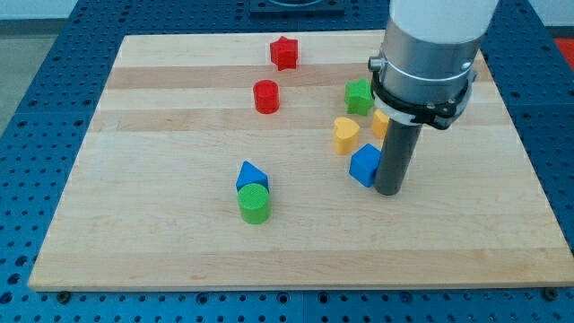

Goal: Push the green circle left to the blue cube

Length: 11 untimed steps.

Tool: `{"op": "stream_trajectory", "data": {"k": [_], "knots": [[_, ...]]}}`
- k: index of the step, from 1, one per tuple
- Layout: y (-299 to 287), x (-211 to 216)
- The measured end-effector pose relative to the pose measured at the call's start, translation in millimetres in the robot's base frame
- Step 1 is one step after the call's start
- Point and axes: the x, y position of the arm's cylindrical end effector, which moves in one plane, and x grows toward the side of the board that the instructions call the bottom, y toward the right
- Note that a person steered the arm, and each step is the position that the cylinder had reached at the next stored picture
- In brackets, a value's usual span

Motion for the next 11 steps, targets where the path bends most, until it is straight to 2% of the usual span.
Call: {"op": "stream_trajectory", "data": {"k": [2,3,11], "knots": [[8,60],[-3,70],[-187,70]]}}
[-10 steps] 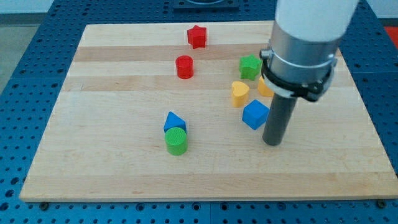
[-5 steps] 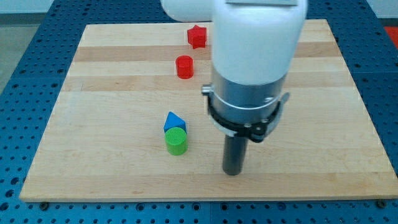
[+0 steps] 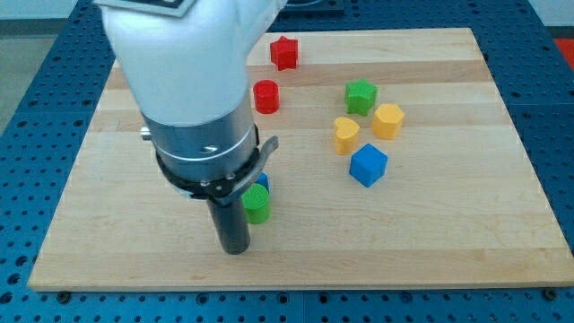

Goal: Push the green circle left to the blue cube

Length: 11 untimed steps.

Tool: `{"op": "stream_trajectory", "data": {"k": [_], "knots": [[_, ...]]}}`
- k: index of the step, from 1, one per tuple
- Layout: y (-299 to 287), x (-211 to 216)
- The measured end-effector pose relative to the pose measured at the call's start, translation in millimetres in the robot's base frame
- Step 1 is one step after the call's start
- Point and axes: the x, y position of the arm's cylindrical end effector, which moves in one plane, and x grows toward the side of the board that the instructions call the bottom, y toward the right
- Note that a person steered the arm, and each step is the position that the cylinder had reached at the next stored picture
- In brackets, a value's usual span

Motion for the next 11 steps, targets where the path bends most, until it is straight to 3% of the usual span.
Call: {"op": "stream_trajectory", "data": {"k": [3,11], "knots": [[-6,-42],[26,-34]]}}
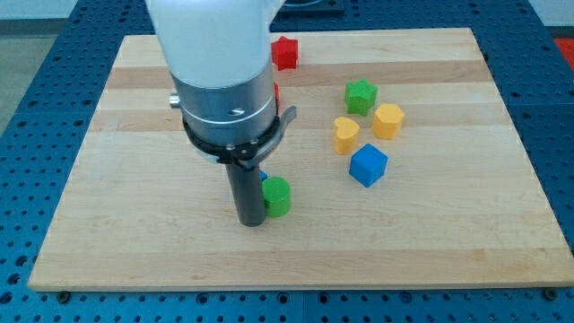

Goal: Push the green circle left to the blue cube

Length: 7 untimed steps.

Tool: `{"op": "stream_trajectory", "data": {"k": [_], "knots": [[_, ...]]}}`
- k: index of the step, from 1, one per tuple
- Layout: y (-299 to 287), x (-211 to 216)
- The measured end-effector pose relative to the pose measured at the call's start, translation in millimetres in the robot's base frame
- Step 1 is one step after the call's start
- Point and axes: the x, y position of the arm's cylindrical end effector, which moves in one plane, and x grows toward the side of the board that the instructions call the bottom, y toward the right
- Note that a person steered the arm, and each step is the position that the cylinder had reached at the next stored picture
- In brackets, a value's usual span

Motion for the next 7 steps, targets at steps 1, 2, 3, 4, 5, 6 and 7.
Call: {"op": "stream_trajectory", "data": {"k": [1,2,3,4,5,6,7], "knots": [[6,0],[6,0],[6,-4],[6,-12],[12,-19],[18,-27],[19,-28]]}}
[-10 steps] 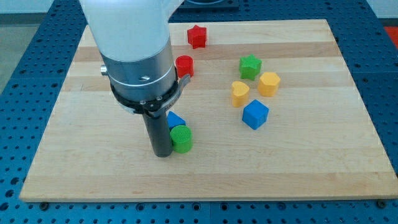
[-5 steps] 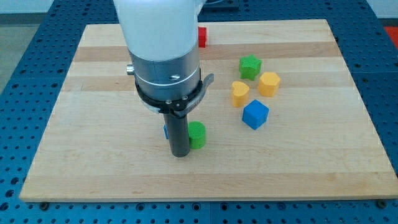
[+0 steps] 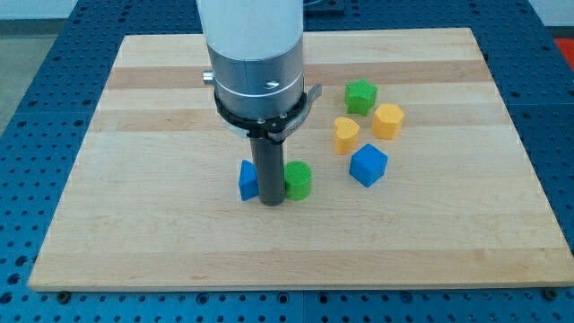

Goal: Push the green circle left to the blue cube

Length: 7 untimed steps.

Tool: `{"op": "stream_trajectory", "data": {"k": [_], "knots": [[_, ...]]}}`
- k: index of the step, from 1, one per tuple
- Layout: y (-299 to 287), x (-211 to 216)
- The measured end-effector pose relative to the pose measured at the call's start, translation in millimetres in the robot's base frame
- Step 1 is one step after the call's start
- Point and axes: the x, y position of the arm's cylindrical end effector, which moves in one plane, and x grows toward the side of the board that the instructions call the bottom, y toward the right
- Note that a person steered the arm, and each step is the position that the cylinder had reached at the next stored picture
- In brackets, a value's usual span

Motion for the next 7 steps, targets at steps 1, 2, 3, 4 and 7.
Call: {"op": "stream_trajectory", "data": {"k": [1,2,3,4,7], "knots": [[1,0],[7,0],[16,0],[22,0],[16,3]]}}
